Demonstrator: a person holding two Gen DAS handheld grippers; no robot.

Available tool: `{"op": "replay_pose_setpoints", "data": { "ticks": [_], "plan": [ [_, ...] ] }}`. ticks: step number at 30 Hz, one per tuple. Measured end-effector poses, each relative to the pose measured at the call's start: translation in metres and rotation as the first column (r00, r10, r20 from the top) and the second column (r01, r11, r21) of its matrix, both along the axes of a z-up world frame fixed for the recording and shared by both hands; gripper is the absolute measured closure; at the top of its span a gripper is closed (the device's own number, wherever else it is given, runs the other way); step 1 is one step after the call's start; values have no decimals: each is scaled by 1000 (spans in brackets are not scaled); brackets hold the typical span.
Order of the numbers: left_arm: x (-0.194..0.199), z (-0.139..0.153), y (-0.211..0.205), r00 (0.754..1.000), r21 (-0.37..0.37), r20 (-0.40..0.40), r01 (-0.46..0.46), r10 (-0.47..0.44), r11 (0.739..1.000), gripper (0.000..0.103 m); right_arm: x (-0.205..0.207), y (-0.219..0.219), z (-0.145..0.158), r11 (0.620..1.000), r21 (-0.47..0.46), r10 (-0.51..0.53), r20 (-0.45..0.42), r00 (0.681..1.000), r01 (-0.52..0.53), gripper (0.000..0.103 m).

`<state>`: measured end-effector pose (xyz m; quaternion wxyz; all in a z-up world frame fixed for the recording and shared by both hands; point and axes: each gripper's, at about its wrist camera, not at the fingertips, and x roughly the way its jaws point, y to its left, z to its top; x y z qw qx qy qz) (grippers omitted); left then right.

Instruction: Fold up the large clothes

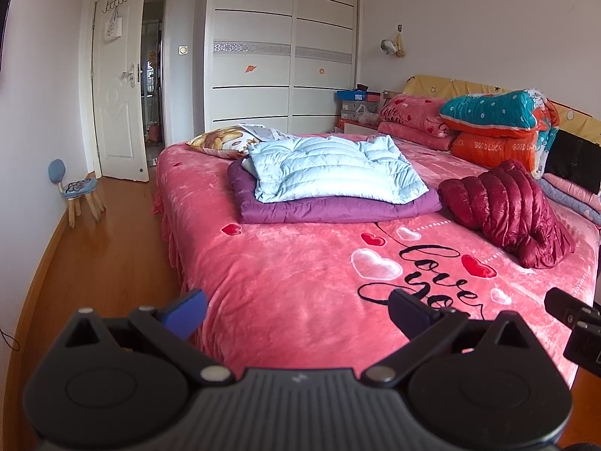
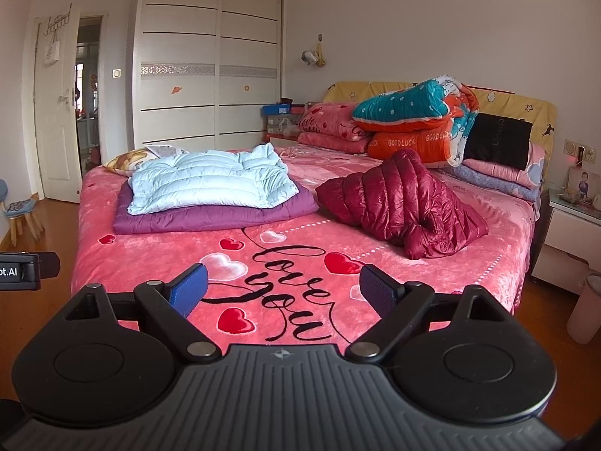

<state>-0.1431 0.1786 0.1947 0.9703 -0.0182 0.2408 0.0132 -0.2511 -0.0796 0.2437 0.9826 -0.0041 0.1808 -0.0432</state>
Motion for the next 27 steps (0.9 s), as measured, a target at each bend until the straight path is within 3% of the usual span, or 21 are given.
{"op": "replay_pose_setpoints", "data": {
  "ticks": [27],
  "plan": [
    [2, -7, -12, 1000, 23, 8, 29, -29, 999, 1, 5, -5, -6, 1000, -2, -8, 2, 1000, 8, 0]
  ]
}}
